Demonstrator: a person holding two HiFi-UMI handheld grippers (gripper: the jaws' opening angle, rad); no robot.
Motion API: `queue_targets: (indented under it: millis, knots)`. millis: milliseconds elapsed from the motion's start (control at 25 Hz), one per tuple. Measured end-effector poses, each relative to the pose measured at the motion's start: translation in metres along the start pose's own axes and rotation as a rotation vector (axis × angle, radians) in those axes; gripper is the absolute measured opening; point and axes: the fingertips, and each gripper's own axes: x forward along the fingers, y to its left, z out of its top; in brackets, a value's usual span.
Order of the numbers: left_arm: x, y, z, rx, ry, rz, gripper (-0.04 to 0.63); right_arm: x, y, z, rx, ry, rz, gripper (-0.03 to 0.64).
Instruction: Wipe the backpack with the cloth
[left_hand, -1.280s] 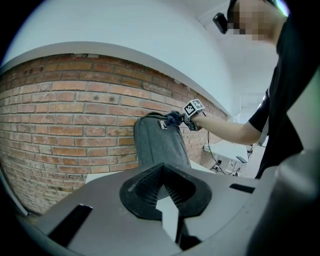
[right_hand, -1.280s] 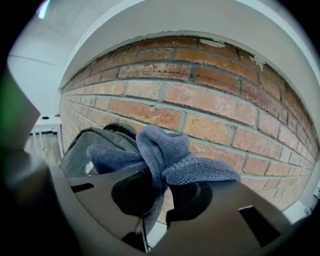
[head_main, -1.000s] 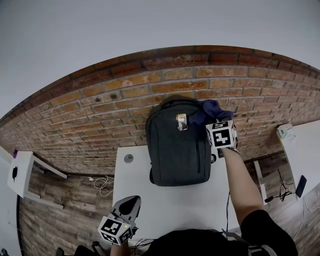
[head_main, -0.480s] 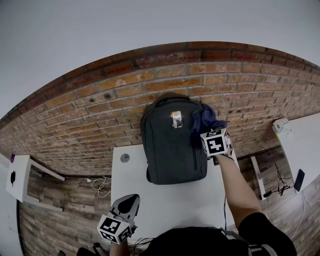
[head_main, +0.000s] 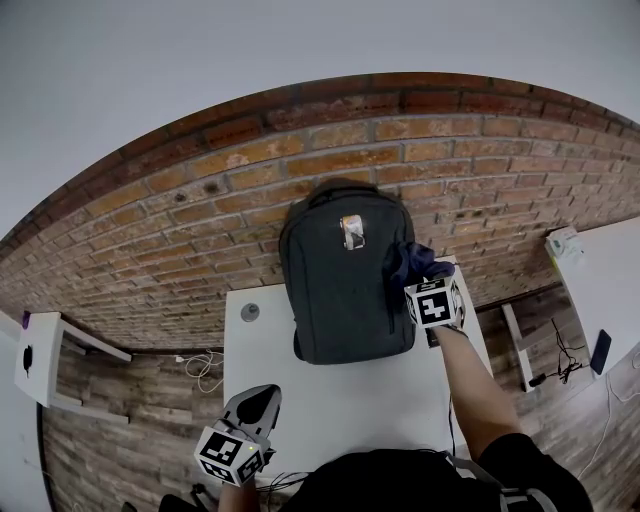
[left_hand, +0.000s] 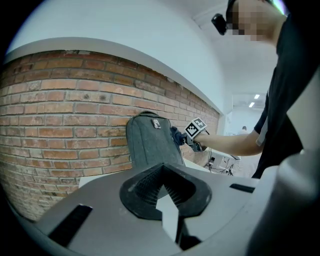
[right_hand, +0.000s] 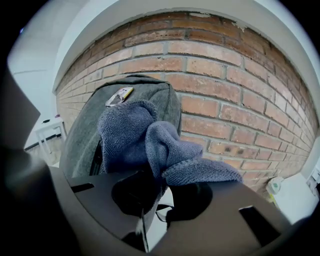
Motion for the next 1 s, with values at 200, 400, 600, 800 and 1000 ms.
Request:
queue_targets:
  millis: [200, 400, 600, 800, 1000]
  knots:
    - [-0.001, -0.001, 0.000, 0.008, 0.008, -0.004, -0.006, 0.001, 0.005, -0.032, 0.038, 0.035, 0.009, 0.063]
    - [-0.003, 0.002, 0.002, 0.004, 0.005, 0.005, -0.006, 0.002, 0.011, -0.067, 0.067, 0.074, 0.019, 0.063]
    - [-0.001, 0.000, 0.001, 0.006, 0.003, -0.002, -0.006, 0.002, 0.018, -0.104, 0.071, 0.123, 0.020, 0.063]
    - [0.002, -0.001, 0.002, 0.010, -0.001, -0.005, -0.006, -0.001, 0.023, -0.134, 0.075, 0.176, 0.036, 0.063]
    - [0.001, 0.001, 0.003, 0.008, -0.006, -0.004, -0.006, -0.008, 0.034, -0.168, 0.091, 0.239, 0.046, 0.063]
